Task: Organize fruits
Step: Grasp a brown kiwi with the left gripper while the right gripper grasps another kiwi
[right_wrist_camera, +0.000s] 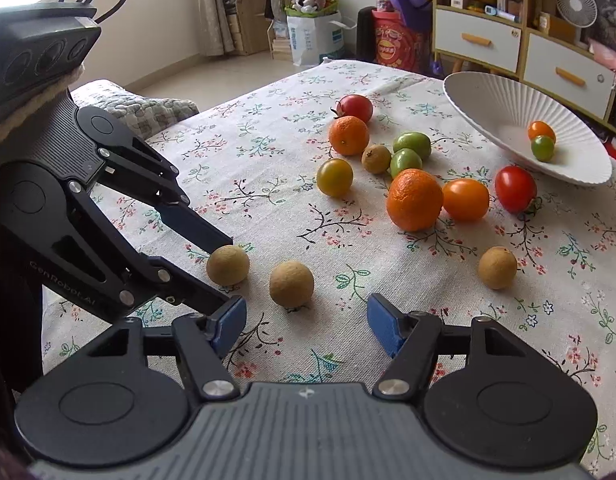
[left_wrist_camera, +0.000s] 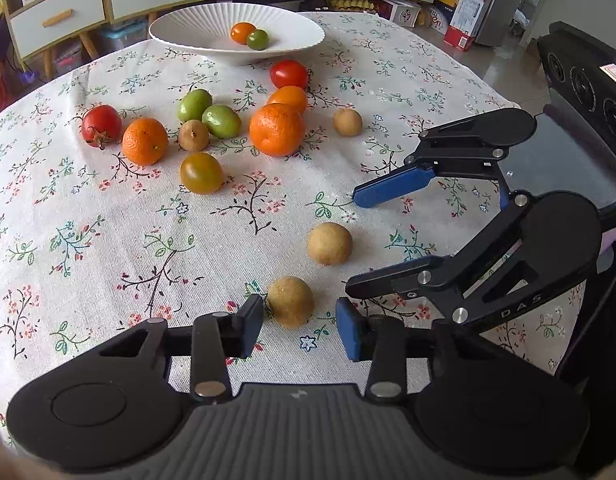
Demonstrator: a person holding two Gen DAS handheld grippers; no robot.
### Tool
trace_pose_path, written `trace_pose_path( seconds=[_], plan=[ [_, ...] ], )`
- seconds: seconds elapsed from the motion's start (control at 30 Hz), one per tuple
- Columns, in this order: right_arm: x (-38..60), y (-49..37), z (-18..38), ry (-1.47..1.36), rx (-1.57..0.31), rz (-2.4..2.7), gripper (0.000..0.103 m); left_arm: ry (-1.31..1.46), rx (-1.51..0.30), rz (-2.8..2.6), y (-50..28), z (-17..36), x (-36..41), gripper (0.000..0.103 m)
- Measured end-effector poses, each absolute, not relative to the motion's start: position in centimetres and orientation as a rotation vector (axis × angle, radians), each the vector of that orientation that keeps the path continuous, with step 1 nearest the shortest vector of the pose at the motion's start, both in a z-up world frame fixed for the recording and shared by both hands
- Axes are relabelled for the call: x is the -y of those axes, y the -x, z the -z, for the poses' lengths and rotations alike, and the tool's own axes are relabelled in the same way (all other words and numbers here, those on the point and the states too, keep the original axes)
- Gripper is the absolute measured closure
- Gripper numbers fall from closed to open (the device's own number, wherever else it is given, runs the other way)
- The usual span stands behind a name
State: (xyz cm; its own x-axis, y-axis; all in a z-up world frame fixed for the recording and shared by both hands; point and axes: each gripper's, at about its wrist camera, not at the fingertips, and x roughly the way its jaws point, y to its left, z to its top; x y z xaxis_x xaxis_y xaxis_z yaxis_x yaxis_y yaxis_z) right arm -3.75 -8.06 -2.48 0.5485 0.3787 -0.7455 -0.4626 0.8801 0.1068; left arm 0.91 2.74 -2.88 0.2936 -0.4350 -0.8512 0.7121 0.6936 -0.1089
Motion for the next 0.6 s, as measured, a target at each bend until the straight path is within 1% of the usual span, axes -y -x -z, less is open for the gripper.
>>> trace_pose_path(
  seconds=[0.2, 0.43, 0.53, 0.6],
  plan=[
    [7.88, 3.4, 2.46, 0.104, -0.853, -0.503, 0.055, -0.295, -1.011, 0.759, -1.16, 2.95, -2.9, 0.086],
    [7.77, 3.27, 2.55, 0.105, -0.844, -0.505, 0.063, -0.286, -1.0, 0.742, -1.0, 2.96, -2.83, 0.088],
    [7.66, 3.1, 2.56, 0.103, -0.842, -0.505, 0.069, -0.287, -0.996, 0.739, -1.01, 2.98, -2.79, 0.088],
    [7.6, 3.06, 2.52, 0.104, -0.842, -0.51, 0.076, -0.286, -0.992, 0.735, -1.05, 2.99, -2.76, 0.088]
  ],
)
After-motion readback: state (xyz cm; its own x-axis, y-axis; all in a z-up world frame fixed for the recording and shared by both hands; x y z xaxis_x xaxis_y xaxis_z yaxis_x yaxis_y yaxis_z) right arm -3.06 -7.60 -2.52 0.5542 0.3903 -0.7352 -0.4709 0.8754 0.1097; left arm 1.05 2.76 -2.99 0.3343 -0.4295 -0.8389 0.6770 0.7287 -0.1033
